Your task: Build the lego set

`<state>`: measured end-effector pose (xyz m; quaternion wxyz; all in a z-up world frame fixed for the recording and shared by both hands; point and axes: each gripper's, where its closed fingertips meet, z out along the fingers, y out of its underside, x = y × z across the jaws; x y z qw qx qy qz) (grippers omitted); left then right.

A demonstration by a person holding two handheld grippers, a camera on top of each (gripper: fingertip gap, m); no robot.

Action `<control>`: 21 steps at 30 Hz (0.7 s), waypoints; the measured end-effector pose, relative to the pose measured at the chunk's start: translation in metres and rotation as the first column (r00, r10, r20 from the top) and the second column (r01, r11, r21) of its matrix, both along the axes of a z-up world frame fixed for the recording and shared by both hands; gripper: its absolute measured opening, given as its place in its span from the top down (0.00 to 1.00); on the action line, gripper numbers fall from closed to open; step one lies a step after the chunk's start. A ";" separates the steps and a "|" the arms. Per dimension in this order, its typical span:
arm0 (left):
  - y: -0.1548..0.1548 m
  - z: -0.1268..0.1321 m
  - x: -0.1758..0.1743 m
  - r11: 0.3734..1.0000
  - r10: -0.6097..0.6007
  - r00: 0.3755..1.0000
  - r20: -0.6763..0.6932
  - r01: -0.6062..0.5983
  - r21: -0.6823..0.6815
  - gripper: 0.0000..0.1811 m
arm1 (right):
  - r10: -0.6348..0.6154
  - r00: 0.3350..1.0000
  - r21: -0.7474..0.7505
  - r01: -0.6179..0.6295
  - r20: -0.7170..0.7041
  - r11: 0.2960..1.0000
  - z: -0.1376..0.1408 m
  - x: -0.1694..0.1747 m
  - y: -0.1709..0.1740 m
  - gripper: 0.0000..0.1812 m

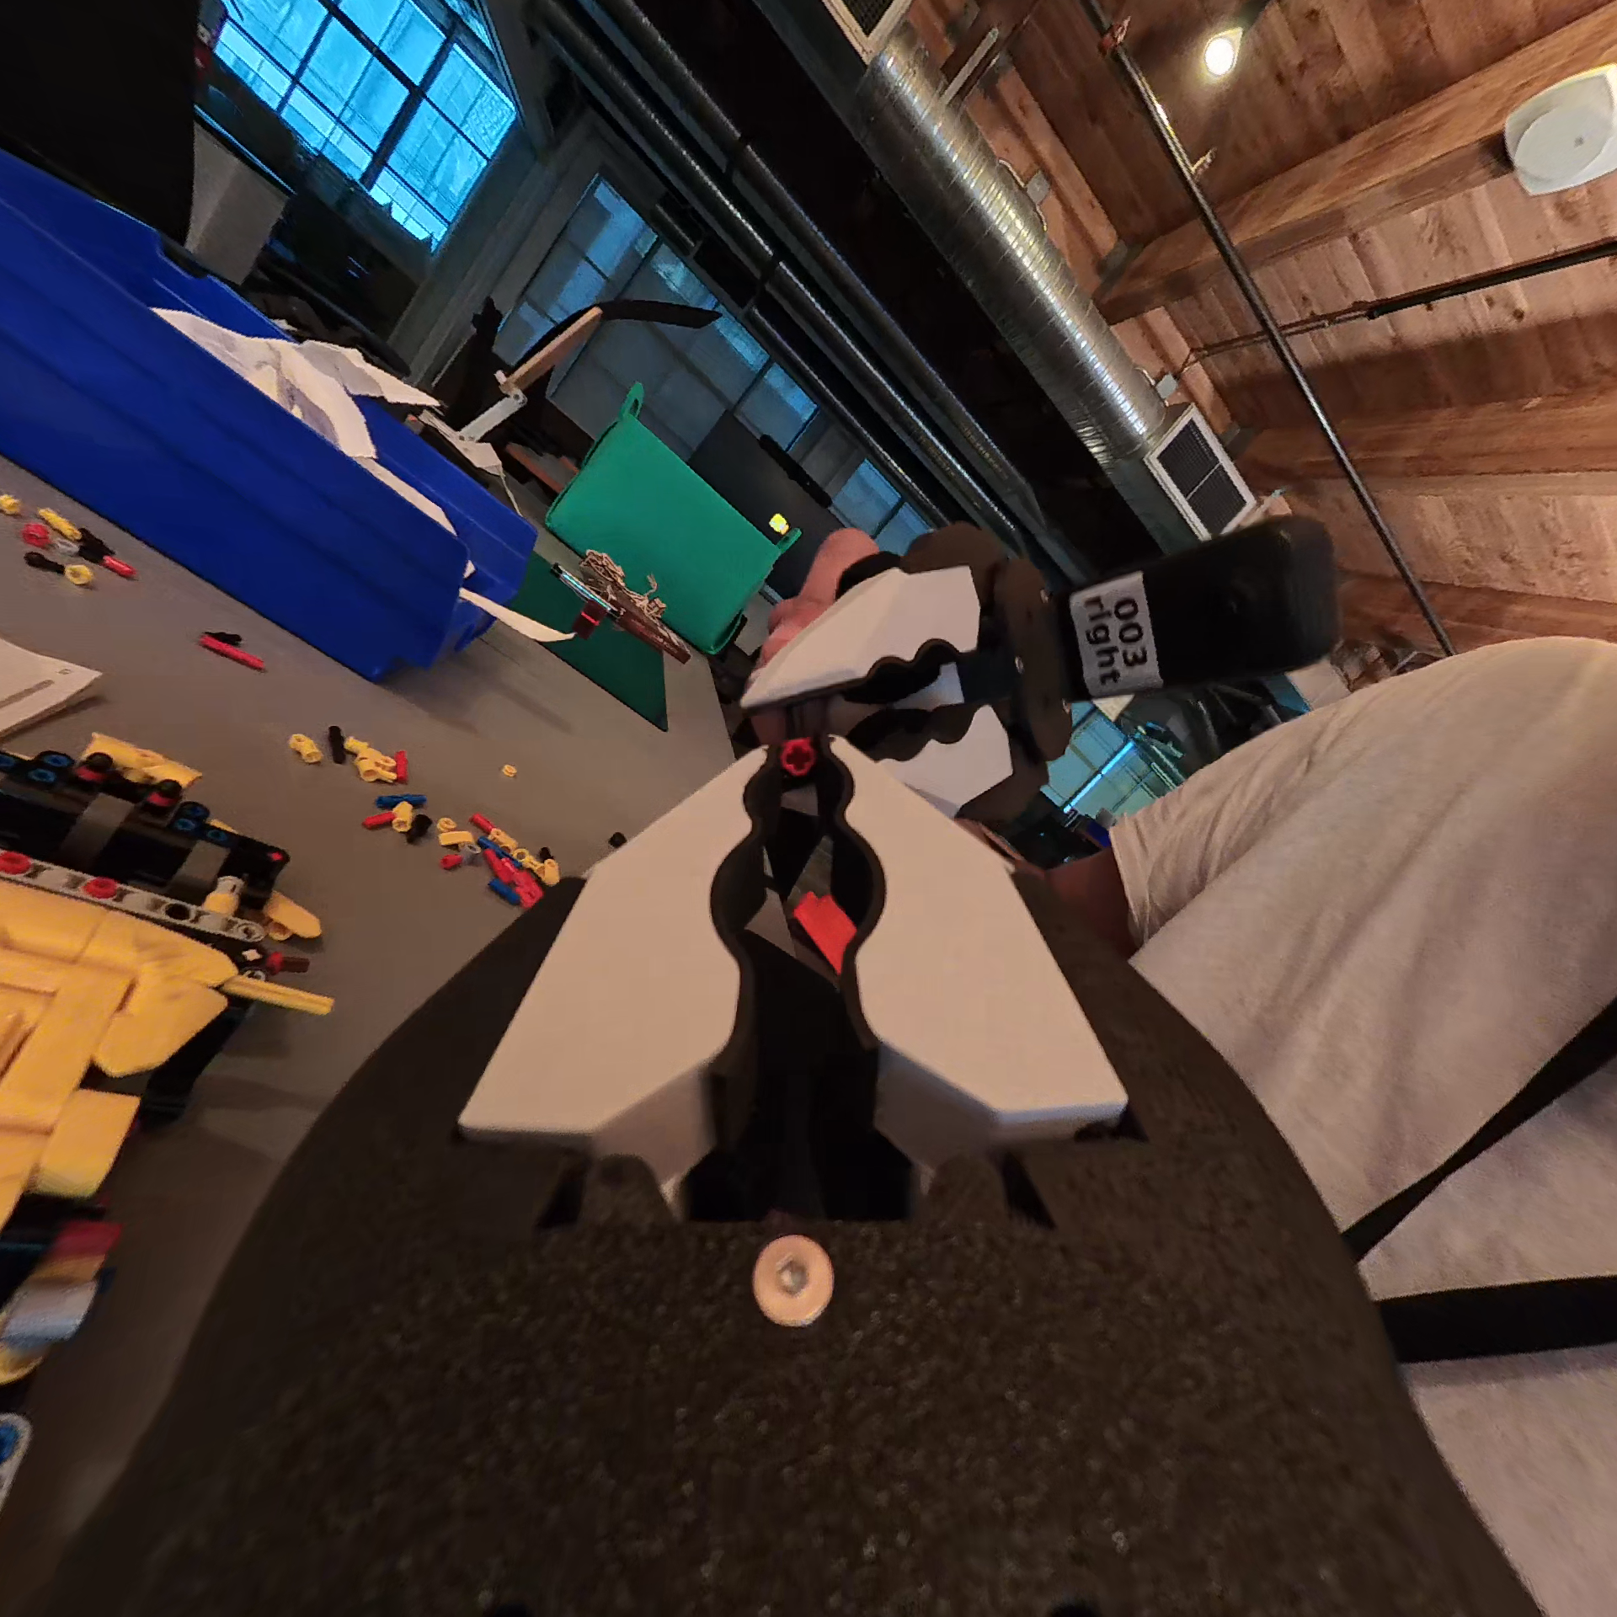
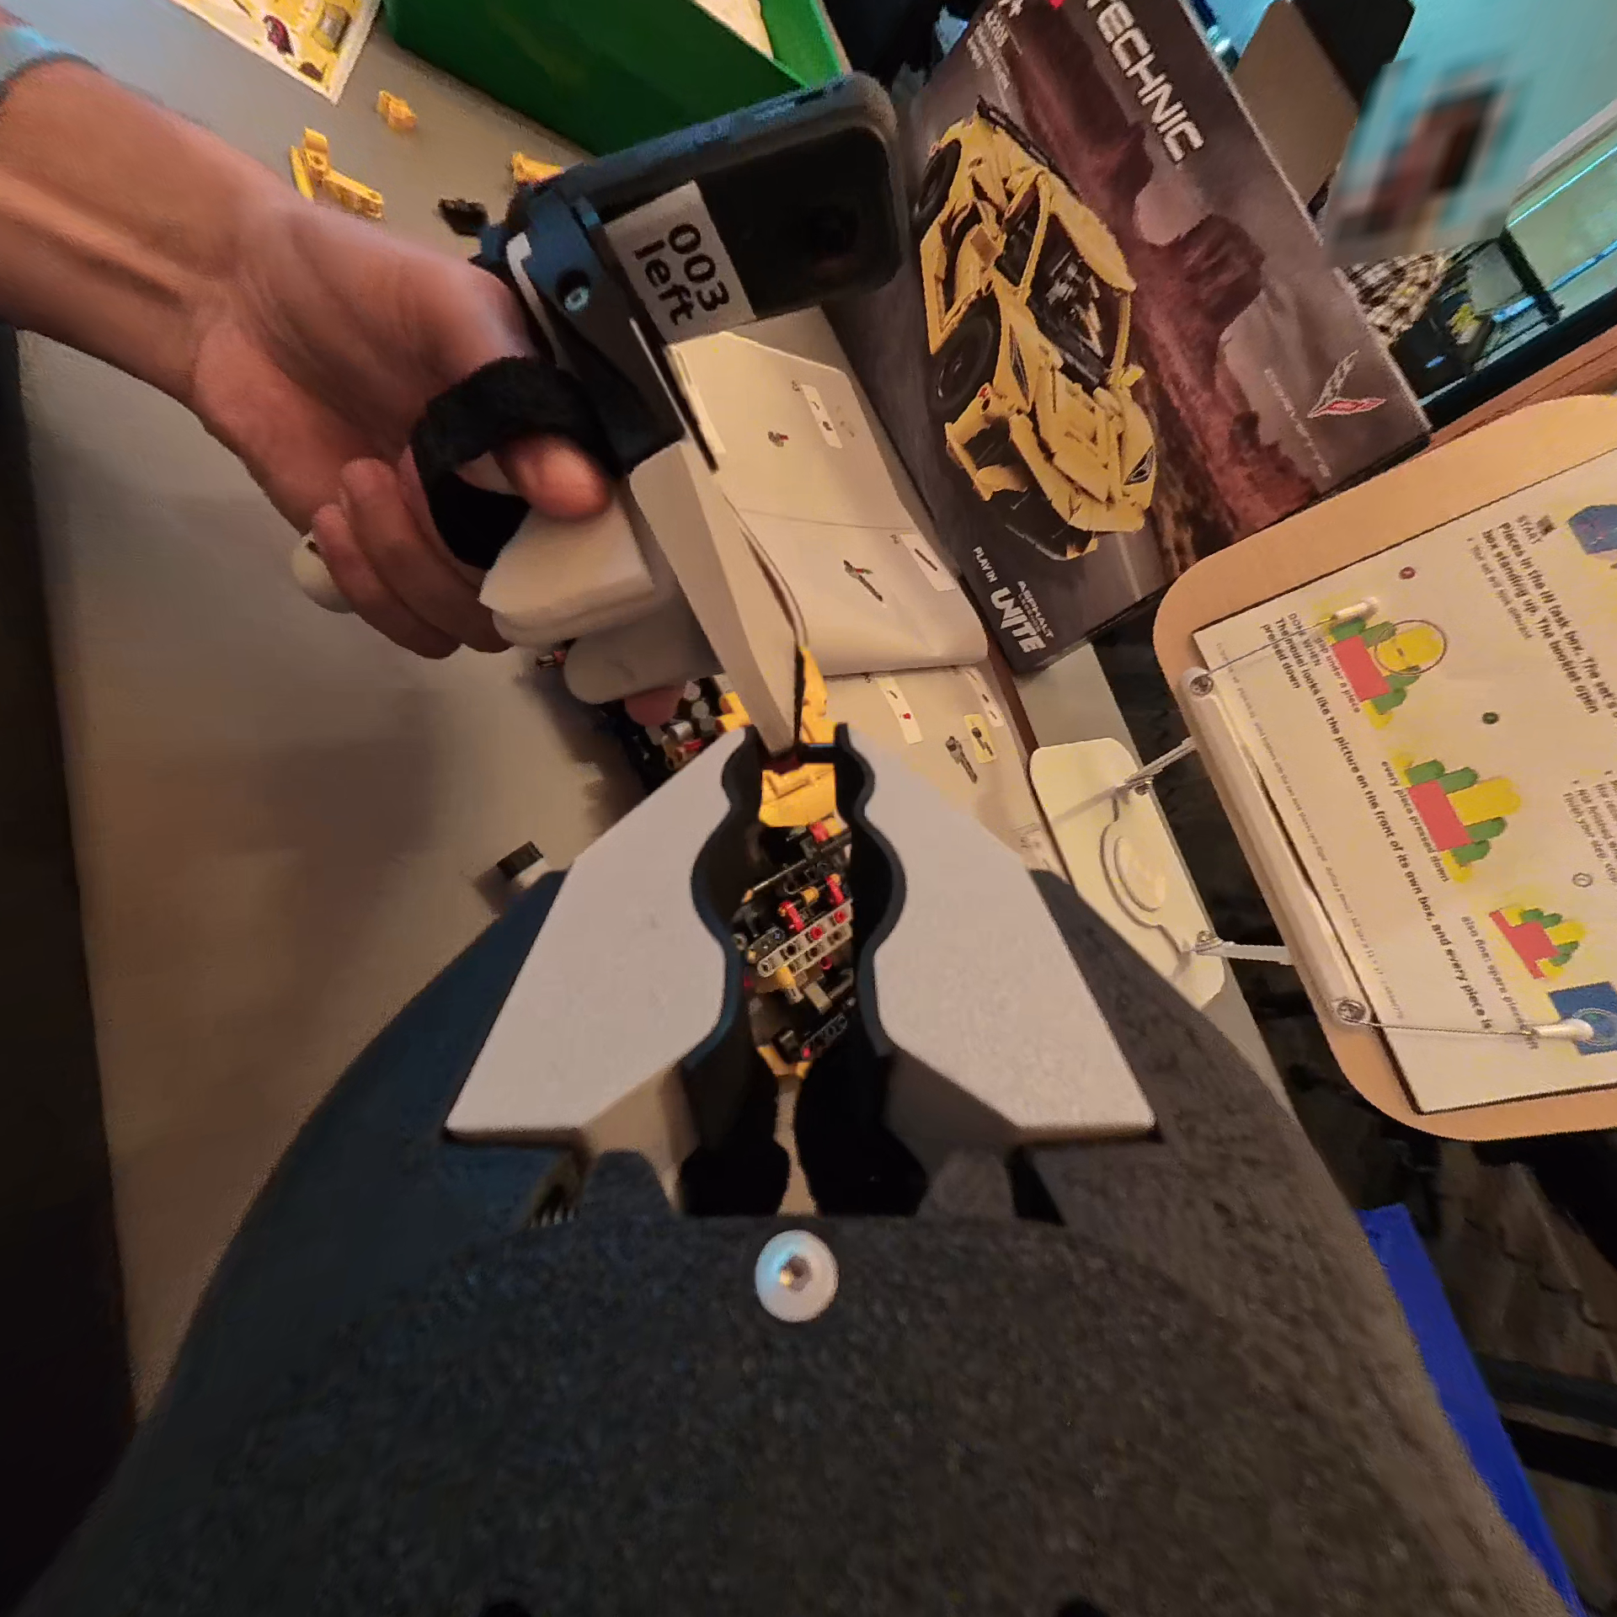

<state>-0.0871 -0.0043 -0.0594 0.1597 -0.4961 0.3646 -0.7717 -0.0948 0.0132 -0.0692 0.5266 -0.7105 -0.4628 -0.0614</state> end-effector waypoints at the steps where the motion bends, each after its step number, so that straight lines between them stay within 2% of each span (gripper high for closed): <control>1: -0.001 0.000 0.000 1.000 -0.008 1.000 0.001 0.008 0.008 0.97 | 0.015 1.000 -0.015 -0.015 -0.018 1.000 0.001 -0.001 -0.001 0.92; 7: -0.002 -0.008 -0.005 0.987 -0.021 0.999 -0.050 0.029 0.156 0.96 | 0.098 0.995 -0.044 -0.097 0.017 0.994 -0.008 -0.004 -0.004 0.92; 10: 0.002 -0.010 -0.007 0.987 -0.017 0.998 -0.060 0.026 0.158 0.97 | 0.119 0.990 -0.020 -0.117 0.082 0.993 -0.007 0.002 -0.003 0.92; 13: 0.004 -0.010 -0.008 0.987 -0.018 0.998 -0.056 0.027 0.158 1.00 | 0.164 0.985 -0.034 -0.163 0.048 0.986 -0.003 0.000 -0.009 0.92; 19: 0.000 -0.011 -0.007 0.987 -0.027 0.997 -0.069 0.037 0.153 0.91 | 0.149 0.985 -0.032 -0.147 0.091 0.989 -0.004 0.003 -0.008 0.92; 21: -0.002 -0.011 -0.006 0.989 -0.044 0.997 -0.069 0.054 0.141 0.91 | 0.153 0.983 -0.034 -0.150 0.099 0.988 -0.006 0.000 -0.008 0.92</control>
